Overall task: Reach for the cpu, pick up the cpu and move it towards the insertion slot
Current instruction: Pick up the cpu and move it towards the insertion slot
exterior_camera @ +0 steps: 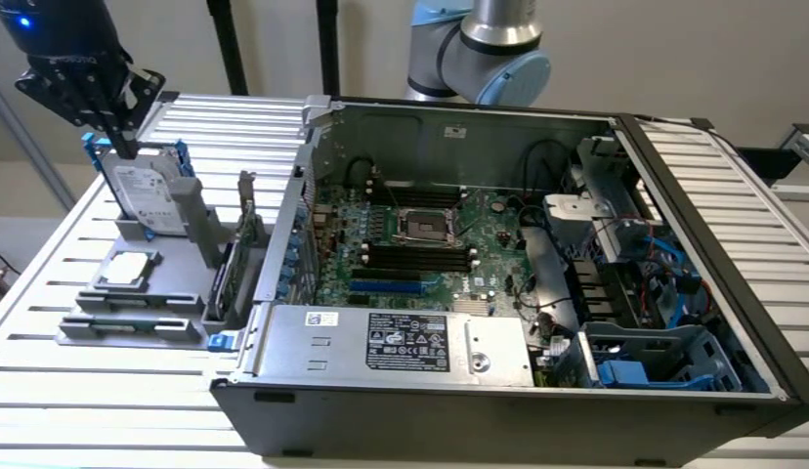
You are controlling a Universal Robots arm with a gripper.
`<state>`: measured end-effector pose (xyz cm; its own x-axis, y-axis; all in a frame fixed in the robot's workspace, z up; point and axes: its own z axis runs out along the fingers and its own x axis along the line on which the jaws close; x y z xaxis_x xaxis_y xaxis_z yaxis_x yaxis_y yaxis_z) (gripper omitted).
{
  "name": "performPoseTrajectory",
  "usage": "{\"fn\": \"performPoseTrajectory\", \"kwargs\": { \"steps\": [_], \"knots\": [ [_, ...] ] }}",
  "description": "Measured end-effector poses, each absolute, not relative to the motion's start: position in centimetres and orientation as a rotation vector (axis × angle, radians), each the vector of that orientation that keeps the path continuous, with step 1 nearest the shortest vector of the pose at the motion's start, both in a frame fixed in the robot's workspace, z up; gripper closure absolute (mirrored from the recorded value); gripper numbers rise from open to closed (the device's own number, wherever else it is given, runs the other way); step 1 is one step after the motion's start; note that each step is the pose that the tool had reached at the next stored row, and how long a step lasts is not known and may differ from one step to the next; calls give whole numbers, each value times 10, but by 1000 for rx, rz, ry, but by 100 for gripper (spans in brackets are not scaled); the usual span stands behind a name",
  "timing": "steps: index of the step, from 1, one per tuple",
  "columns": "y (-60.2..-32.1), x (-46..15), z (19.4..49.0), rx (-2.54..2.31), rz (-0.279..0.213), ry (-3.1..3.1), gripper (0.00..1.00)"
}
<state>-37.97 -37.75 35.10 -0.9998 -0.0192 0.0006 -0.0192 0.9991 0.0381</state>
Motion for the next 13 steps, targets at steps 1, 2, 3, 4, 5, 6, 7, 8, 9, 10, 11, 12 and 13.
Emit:
{"fn": "performPoseTrajectory", "kwargs": {
  "steps": [1,2,3,4,5,6,7,8,9,10,11,12,13],
  "knots": [
    [-378,-381,351,30,-60,-3140,89],
    [-378,-383,350,30,-60,-3140,89],
    [-379,-386,348,30,-60,-3140,89],
    [-379,-390,347,30,-60,-3140,89],
    [-379,-395,346,30,-60,-3140,89],
    [-380,-399,344,30,-60,-3140,89],
    [-380,-404,343,30,-59,-3140,89],
    [-381,-408,342,30,-59,-3140,89],
    [-381,-412,341,30,-59,-3140,89],
    [-382,-417,340,30,-59,-3140,89],
    [-383,-420,339,30,-59,-3139,89],
    [-385,-422,339,30,-58,-3138,89],
    [-387,-424,338,30,-57,-3137,89]
  ]
}}
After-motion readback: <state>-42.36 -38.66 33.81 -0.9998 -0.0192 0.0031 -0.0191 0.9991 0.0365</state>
